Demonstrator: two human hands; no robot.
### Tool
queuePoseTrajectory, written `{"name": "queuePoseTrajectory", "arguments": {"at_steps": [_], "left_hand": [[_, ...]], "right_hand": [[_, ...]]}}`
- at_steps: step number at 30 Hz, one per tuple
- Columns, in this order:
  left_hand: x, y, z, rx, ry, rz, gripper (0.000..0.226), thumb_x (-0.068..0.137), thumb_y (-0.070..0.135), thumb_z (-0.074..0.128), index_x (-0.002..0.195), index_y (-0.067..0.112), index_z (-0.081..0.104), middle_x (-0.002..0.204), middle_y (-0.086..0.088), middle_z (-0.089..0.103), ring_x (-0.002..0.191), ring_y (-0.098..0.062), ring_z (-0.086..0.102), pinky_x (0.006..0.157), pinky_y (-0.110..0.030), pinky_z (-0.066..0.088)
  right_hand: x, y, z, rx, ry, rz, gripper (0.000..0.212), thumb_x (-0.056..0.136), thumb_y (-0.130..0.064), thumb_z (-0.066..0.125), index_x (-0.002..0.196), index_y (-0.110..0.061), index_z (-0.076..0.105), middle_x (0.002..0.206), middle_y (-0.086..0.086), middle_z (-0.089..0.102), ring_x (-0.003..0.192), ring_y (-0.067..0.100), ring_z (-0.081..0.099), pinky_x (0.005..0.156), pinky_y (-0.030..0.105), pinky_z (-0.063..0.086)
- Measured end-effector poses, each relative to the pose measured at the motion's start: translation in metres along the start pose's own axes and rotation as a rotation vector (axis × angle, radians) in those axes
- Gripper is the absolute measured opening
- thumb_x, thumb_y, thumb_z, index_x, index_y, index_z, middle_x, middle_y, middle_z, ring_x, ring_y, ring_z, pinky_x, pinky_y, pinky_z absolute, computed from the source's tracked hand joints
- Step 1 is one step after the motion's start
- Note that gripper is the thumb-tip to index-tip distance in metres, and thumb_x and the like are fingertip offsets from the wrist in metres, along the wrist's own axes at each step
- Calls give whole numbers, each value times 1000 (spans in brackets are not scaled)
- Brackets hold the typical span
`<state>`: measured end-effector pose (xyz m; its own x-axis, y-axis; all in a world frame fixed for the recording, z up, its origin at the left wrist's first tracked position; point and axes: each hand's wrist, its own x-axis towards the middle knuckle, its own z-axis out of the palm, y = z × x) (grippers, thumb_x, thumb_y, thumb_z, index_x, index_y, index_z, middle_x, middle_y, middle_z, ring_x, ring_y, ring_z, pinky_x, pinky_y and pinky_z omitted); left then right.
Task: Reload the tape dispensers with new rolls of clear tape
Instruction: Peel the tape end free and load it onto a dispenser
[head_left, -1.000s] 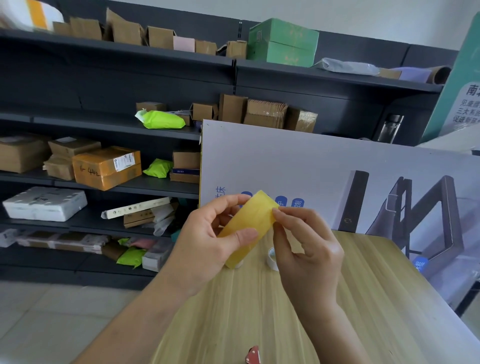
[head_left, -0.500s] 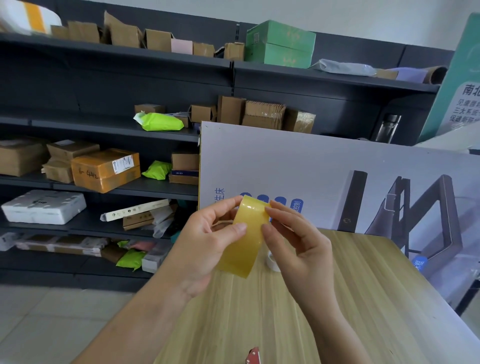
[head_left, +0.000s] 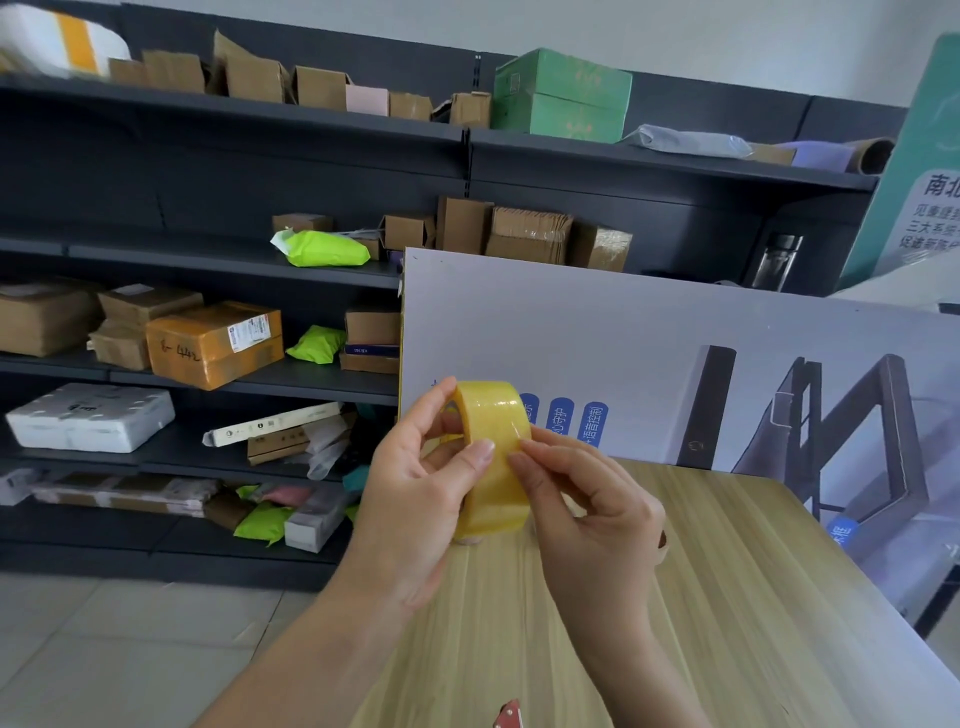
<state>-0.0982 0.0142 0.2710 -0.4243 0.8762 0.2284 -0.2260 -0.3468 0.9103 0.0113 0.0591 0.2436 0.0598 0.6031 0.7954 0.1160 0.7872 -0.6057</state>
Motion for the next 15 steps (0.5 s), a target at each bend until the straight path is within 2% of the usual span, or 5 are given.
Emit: {"name": "queuePoseTrajectory", "arguments": {"at_steps": [4,8,12,15], "left_hand": [[-1,-3,4,16,2,64,52,89,-3,57,127,32,50,93,8,73,97,-17,69,76,-36,59],[-3,-4,6,35,30,117,53,87,-4,59,118,38,51,95,15,72,101,-15,67,83,-33,56],[-2,-3,8,36,36,126,56,86,-2,61,124,37,50,96,15,72,102,-16,66,84,-34,54],[-1,0,6,11,41,88,58,86,-1,61,134,28,47,92,16,72,98,-13,68,84,-33,56]], "right_hand": [[6,-4,-1,121,-33,196,22,76,-13,79,83,-32,72,80,-12,75,77,4,71,70,12,52],[12,-10,-2,146,-45,263,28,77,-5,77,76,-33,71,75,-17,74,70,3,69,65,10,50],[17,-11,-2,104,-115,273,29,82,-5,72,75,-33,67,78,-13,72,70,3,67,64,10,49],[21,-9,-6,90,-182,319,19,83,-9,72,74,-25,68,74,-6,71,65,4,64,62,14,50]]}}
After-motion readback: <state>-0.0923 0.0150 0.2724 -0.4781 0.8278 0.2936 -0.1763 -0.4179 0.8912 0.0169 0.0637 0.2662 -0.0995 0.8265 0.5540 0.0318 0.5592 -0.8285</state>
